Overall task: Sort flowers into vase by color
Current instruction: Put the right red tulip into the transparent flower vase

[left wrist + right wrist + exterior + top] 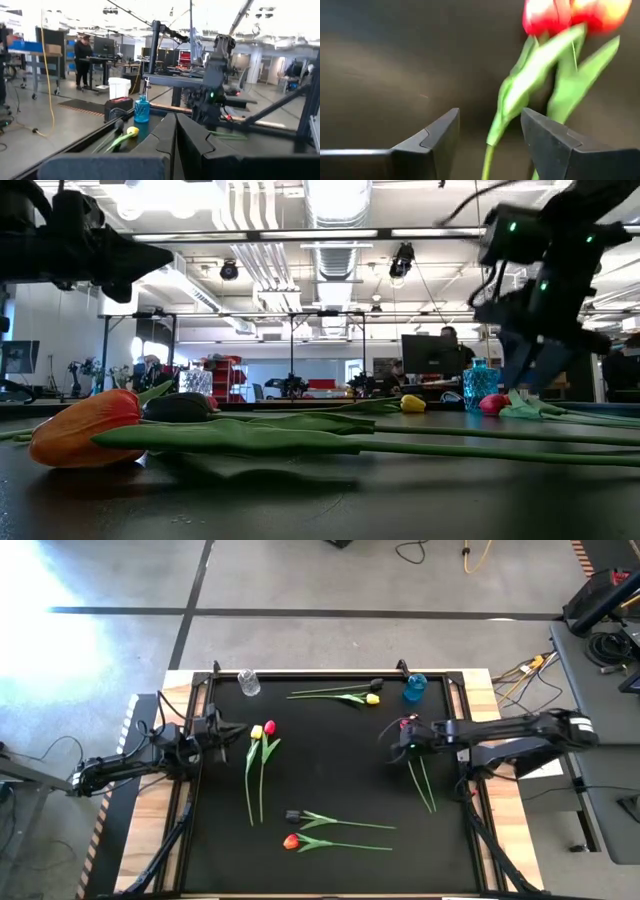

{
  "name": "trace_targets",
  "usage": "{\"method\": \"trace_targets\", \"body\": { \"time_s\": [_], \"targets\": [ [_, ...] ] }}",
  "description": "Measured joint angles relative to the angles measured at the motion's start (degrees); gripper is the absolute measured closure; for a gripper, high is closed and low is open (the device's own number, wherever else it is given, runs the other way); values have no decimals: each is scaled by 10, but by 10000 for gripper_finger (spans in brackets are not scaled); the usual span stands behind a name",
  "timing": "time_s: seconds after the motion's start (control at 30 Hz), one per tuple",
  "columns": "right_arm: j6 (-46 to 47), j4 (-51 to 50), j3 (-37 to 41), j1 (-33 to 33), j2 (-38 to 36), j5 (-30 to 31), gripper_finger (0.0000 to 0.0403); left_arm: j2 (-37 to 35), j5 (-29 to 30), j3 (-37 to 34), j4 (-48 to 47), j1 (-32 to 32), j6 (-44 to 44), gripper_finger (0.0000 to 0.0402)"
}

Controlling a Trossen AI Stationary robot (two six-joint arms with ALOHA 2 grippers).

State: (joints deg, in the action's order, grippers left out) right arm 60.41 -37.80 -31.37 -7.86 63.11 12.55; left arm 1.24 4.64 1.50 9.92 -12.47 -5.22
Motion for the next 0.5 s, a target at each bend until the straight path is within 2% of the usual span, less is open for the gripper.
{"method": "trace_targets", "body": {
  "time_s": [0.17,0.3,0.5],
  "targets": [
    [34,3,-15,0,66,-5,208,0,15,0,1,0,-14,402],
    [45,4,-27,-3,103,15,223,0,26,0,-7,0,-11,402],
    [36,6,-36,-29,147,18,268,0,58,0,-29,0,-13,402]
  ]
}}
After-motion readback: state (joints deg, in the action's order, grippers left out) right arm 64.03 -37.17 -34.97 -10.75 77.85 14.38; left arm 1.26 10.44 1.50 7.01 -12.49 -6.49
